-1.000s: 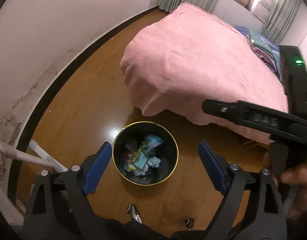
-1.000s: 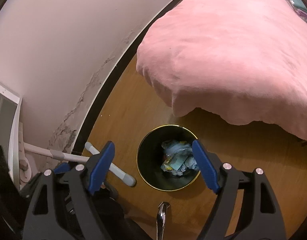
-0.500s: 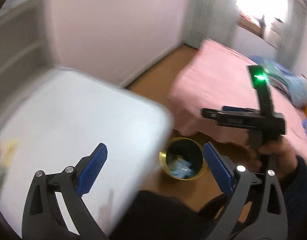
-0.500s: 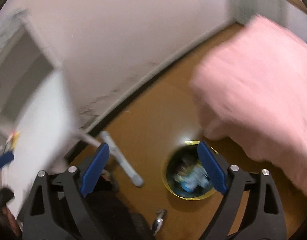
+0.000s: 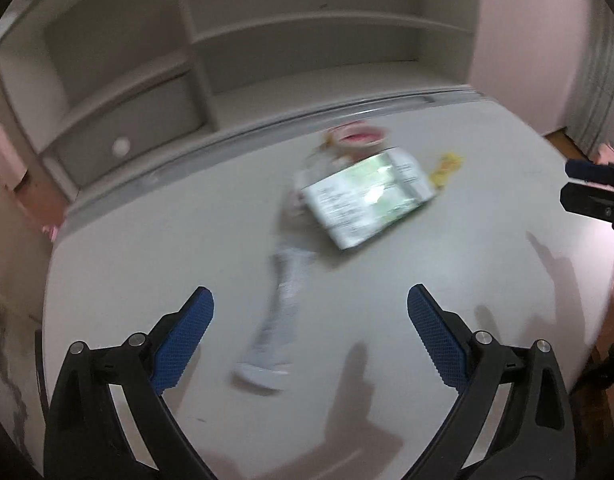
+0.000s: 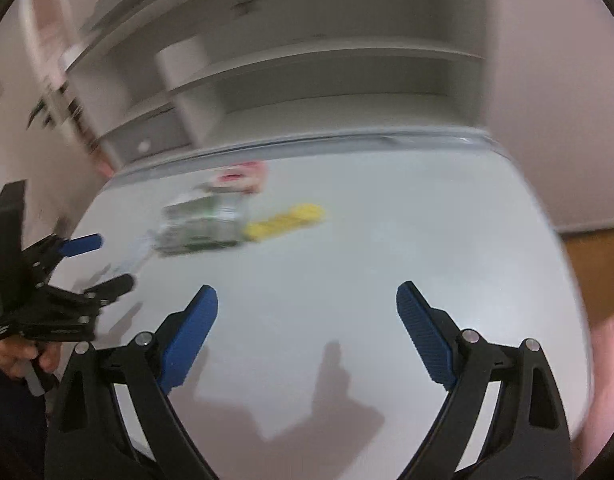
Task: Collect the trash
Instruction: 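Grasp the white tube sachet with the left tool while the right tool grasps the green-white box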
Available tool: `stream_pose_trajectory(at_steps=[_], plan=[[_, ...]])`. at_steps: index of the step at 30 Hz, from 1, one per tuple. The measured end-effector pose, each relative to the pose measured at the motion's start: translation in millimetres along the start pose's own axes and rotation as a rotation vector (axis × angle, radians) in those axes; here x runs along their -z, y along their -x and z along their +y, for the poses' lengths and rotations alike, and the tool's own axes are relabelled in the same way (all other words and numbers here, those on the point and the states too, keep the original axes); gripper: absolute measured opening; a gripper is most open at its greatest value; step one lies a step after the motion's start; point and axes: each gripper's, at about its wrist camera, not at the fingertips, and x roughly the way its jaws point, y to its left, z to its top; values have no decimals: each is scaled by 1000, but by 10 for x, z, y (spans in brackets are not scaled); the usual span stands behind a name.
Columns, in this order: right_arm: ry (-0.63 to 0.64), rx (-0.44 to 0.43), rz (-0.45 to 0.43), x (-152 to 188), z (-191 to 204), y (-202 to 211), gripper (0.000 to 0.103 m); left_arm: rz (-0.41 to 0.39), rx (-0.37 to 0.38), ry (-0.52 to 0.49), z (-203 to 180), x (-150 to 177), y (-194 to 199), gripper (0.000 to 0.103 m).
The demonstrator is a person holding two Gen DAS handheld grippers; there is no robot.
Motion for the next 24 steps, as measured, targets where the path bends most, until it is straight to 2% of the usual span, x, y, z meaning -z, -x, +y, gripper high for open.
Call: stream_pose_trajectory(at_steps=[3, 5, 6, 7, 9, 17, 24], plan=[[53, -13, 43, -174, 307, -279, 89, 22, 7, 3, 70, 60, -98, 92], [60, -14, 60, -277, 426, -439, 91, 27, 20, -6, 49, 78, -160, 65], [63, -12, 65, -310, 464, -502, 93, 41, 32, -9, 127, 92, -200, 33], [68, -6, 72, -361, 509, -572, 93, 58, 45, -7, 149, 98, -242, 17], [79, -4, 88, -418, 610, -689, 94, 51, 33, 1, 169, 131, -219, 15], [110, 13, 136, -523, 983, -1152, 96, -11, 50, 85, 452, 135, -86, 15], [163, 90, 162, -519, 1132, -1388, 96, -25, 81, 97, 536, 171, -50, 15]])
